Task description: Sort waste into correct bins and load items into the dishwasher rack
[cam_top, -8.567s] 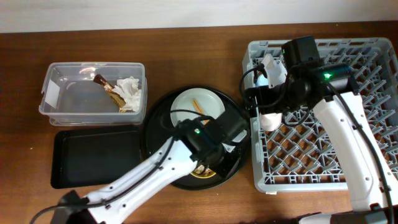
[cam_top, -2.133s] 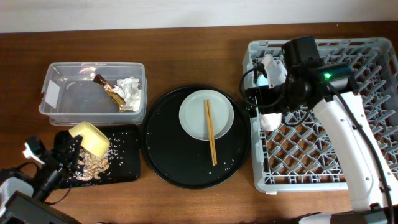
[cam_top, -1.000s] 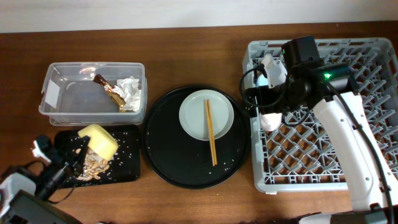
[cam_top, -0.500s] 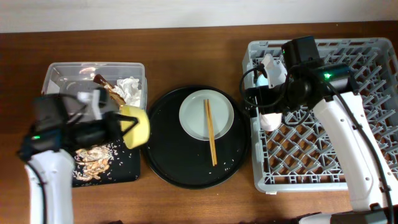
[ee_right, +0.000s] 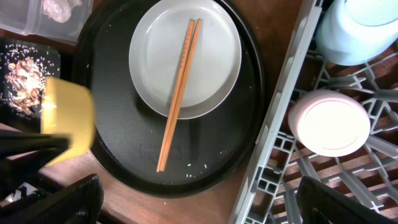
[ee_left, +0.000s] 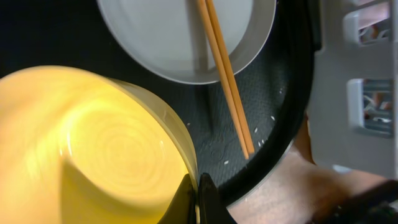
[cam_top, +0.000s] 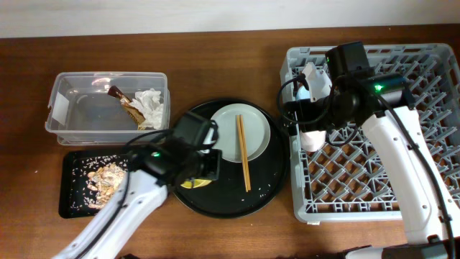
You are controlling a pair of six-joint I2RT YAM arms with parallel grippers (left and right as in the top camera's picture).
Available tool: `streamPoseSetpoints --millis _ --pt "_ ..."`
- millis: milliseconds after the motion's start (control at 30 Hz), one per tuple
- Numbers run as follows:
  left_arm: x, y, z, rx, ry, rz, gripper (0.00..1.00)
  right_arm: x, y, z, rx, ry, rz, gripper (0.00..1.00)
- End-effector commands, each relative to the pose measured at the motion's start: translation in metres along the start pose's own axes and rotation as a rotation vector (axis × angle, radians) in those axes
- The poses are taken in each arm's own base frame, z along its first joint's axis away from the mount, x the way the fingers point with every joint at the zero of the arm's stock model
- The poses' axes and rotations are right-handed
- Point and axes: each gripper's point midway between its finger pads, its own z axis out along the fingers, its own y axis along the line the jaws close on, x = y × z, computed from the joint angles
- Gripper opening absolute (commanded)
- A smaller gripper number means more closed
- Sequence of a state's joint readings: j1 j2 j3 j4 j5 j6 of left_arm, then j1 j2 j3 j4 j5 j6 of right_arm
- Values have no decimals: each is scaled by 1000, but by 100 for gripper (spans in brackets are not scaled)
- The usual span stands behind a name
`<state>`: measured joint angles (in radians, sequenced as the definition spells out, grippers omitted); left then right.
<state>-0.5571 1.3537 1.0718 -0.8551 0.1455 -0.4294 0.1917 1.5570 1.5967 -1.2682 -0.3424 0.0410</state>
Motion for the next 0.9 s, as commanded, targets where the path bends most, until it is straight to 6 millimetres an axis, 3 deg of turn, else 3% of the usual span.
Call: streamPoseSetpoints --millis 0,167,200,367,467,667,767,867 --pt "4 -3 30 -70 44 0 1 1 2 3 -10 9 -13 98" --pt "13 5 59 -119 122 -2 1 1 2 3 -10 9 -12 98" --pt "12 7 62 -127 121 -3 6 1 2 3 -10 9 -12 98" --pt "5 9 63 -123 98 -15 15 1 2 3 -10 9 -12 98" --pt "7 9 63 -124 105 -14 33 1 2 3 -10 9 -12 98" --pt "8 9 63 -126 112 -13 39 1 2 3 -10 9 -12 98" --pt "-4 13 57 -127 79 -33 38 1 2 3 -10 9 -12 98" --pt "-38 26 26 -119 -12 -103 38 1 2 3 -10 9 -12 98"
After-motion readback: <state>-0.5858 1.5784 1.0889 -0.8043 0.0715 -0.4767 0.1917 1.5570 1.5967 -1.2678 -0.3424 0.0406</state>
